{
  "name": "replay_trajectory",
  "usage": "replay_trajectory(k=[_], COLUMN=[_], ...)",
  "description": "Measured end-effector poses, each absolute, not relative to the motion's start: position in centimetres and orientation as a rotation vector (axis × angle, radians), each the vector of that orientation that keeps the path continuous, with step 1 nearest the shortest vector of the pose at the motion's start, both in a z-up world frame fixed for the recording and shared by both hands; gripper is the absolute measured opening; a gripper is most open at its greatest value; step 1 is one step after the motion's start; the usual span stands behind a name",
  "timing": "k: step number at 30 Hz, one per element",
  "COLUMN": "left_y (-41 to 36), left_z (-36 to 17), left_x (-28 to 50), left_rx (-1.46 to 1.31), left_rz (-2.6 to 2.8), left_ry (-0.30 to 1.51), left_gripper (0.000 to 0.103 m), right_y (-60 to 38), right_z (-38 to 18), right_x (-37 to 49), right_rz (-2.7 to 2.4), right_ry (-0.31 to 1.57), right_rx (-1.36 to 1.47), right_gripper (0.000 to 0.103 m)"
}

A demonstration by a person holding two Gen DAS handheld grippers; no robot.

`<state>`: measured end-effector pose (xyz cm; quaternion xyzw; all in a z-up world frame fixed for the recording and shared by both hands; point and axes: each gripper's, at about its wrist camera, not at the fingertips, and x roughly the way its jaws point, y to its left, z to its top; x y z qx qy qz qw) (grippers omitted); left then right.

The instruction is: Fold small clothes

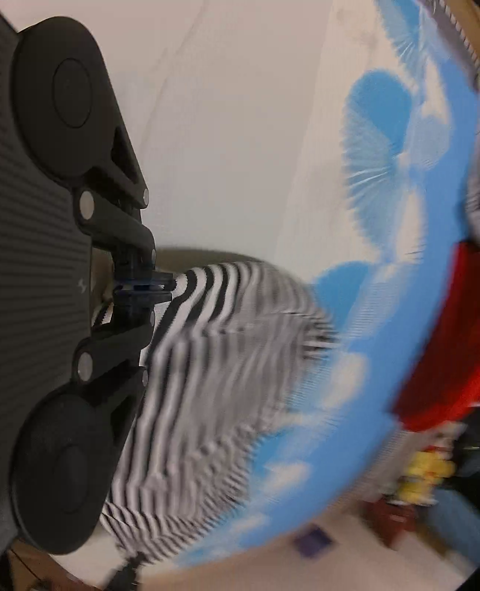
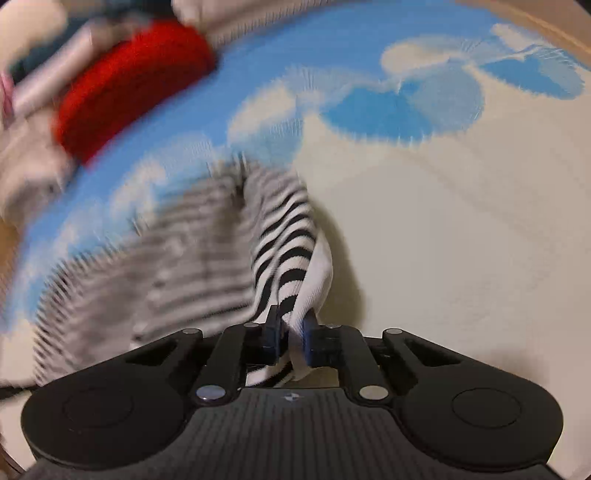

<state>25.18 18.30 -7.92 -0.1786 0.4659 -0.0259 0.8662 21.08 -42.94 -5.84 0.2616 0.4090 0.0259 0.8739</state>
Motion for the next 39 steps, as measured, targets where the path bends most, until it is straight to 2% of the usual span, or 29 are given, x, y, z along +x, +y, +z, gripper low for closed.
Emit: replay_trajectory(k=[3, 9, 15, 16, 17, 19, 22, 25, 28, 32, 36, 39], left_y=[19.6, 18.0, 17.5, 17.3, 17.2, 16.5, 15.4, 12.5, 8.0, 3.1, -0.9, -1.5], left_z=[-7.3, -11.4, -11.1, -10.9, -10.6, -9.6, -7.8, -7.1, -6.8, -7.6, -11.6, -13.0], left_x=[23.3, 23.2, 23.5, 23.5, 23.7, 24.1, 24.3, 25.2, 26.0, 26.7, 28.3, 29.6], left_rx=[-0.347, -0.169, -0.162, -0.144, -0.124, -0.091, -0.095, -0.073, -0.015, 0.016, 0.189, 0.208], left_rz=[-0.043, -0.076, -0.041, -0.035, -0.017, 0.014, -0.01, -0.098, -0.231, -0.398, -0.419, -0.409], left_ry=[0.962, 1.214, 1.201, 1.192, 1.175, 1.091, 0.977, 0.92, 0.887, 0.899, 1.054, 1.079], left_gripper=[0.002, 0.001, 0.004, 0.012, 0.029, 0.04, 0.04, 0.04, 0.04, 0.04, 0.039, 0.037], right_y=[-45.3, -45.9, -45.0, -44.7, -44.6, -44.1, -42.5, -39.9, -35.6, -29.4, -26.1, -25.5], right_z=[-4.3, -8.1, -8.7, -8.5, -8.4, -7.4, -4.8, -3.1, -2.9, -4.3, -8.8, -9.6], right_x=[19.2, 19.4, 20.1, 20.2, 20.2, 20.2, 20.1, 20.4, 21.6, 23.9, 27.6, 28.1], right_rz=[0.016, -0.076, -0.098, -0.095, -0.092, -0.123, -0.144, 0.014, 0.238, 0.433, 0.367, 0.361], right_ry=[0.805, 1.071, 1.111, 1.109, 1.105, 1.067, 0.907, 0.777, 0.746, 0.785, 0.998, 1.03], right_rx=[0.577, 0.508, 0.446, 0.423, 0.41, 0.344, 0.209, 0.228, 0.22, 0.12, -0.023, -0.069], right_gripper=[0.006, 0.004, 0.003, 0.004, 0.005, 0.005, 0.015, 0.016, 0.016, 0.016, 0.016, 0.015])
